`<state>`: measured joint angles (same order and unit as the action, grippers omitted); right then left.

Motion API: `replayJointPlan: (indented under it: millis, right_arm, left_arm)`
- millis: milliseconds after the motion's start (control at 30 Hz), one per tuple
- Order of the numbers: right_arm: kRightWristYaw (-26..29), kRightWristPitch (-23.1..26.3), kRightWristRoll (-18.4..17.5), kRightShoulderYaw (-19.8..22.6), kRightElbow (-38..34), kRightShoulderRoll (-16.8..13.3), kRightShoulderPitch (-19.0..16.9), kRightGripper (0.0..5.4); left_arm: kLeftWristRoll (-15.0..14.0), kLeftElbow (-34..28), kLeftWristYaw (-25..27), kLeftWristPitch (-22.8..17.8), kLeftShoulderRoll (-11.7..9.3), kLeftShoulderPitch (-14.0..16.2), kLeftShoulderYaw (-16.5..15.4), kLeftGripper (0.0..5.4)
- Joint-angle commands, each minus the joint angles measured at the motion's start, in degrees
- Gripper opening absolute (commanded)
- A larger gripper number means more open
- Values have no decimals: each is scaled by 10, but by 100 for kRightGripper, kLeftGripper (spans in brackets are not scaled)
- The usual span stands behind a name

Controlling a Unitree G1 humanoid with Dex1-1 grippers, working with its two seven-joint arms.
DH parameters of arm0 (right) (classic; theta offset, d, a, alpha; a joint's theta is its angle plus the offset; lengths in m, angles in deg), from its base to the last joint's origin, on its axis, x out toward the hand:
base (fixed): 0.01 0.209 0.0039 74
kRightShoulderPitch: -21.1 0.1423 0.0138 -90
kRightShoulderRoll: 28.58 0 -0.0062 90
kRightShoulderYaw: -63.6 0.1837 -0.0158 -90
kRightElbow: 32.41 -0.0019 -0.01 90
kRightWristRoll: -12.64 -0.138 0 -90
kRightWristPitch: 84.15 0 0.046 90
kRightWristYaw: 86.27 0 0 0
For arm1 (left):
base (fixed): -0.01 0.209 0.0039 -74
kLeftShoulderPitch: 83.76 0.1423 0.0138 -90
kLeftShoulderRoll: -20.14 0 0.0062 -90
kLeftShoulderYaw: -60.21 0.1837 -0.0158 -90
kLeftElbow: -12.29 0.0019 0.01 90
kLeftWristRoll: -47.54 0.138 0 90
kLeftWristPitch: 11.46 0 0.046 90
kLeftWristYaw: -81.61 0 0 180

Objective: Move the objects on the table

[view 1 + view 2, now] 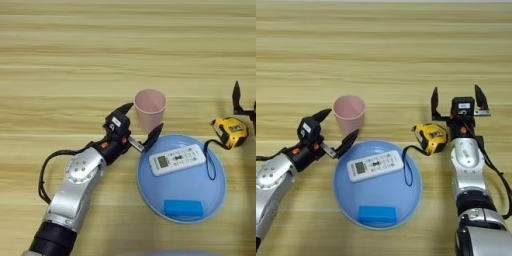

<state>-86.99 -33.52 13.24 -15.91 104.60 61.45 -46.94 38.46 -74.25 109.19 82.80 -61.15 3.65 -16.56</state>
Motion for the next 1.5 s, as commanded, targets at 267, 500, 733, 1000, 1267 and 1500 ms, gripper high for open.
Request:
replayJointPlan:
  millis: [267,500,733,1000,1267,1500]
  right_arm:
    - [-2,0,4,-3,2,-1,11,540]
    - [-2,0,4,-3,3,-2,11,540]
    - [-1,-1,4,-3,5,-3,11,540]
    - [-2,-1,5,-3,1,-3,9,540]
    - [-4,0,6,-5,-2,-1,8,540]
    - [-6,0,8,-7,-3,0,7,540]
  left_arm:
    - [20,2,-22,-10,3,4,-1,540]
    - [30,8,-38,-15,8,3,-6,540]
    - [37,26,-43,-17,12,-3,-5,540]
    - [41,64,-33,-17,21,-23,-2,540]
    - [53,106,-29,-4,24,-51,-3,540]
    - [64,150,-30,14,25,-81,-2,540]
